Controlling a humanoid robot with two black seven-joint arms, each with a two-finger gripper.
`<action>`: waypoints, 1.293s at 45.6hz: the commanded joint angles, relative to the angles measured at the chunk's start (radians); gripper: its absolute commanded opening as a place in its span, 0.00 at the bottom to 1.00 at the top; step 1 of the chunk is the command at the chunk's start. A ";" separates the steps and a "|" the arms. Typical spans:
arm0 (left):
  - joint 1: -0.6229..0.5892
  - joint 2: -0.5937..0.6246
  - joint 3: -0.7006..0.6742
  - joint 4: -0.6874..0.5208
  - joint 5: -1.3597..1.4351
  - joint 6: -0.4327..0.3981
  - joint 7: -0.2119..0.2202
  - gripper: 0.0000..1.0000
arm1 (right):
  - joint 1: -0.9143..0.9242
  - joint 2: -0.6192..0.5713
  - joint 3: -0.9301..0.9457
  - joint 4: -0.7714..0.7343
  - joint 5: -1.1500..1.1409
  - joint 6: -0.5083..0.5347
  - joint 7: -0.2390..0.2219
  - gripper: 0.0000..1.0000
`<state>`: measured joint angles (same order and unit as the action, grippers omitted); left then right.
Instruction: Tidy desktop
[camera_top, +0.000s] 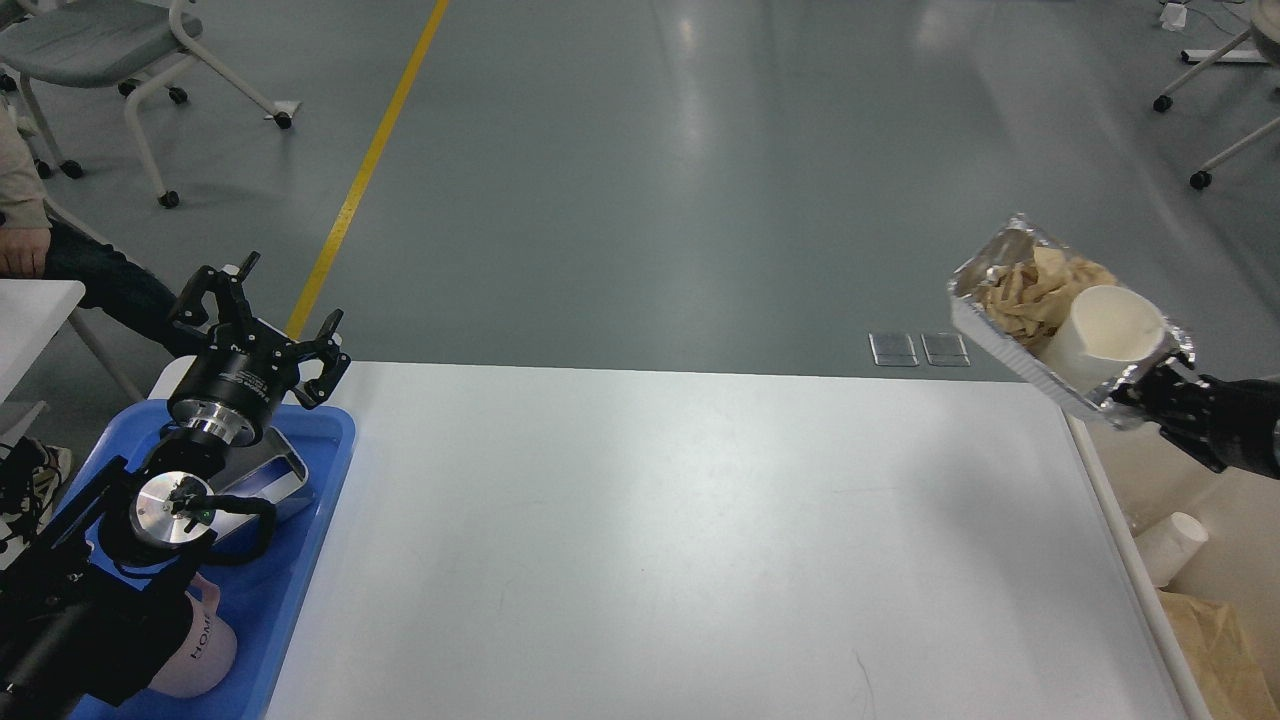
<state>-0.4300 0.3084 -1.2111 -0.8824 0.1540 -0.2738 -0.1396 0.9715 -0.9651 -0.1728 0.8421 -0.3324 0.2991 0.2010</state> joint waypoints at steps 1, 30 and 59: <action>0.000 -0.003 -0.019 0.020 -0.002 -0.004 -0.002 0.96 | -0.042 -0.076 0.001 -0.003 0.064 0.000 0.003 0.00; 0.000 -0.080 -0.056 0.028 0.001 -0.012 -0.003 0.96 | -0.212 -0.086 -0.002 -0.219 0.297 -0.020 -0.012 1.00; 0.022 -0.060 -0.056 0.028 0.001 -0.007 -0.002 0.96 | -0.177 0.204 0.265 -0.284 0.243 -0.256 0.005 1.00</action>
<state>-0.4142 0.2394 -1.2672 -0.8560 0.1549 -0.2826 -0.1413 0.7551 -0.8734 0.0678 0.5610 -0.0681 0.1144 0.2010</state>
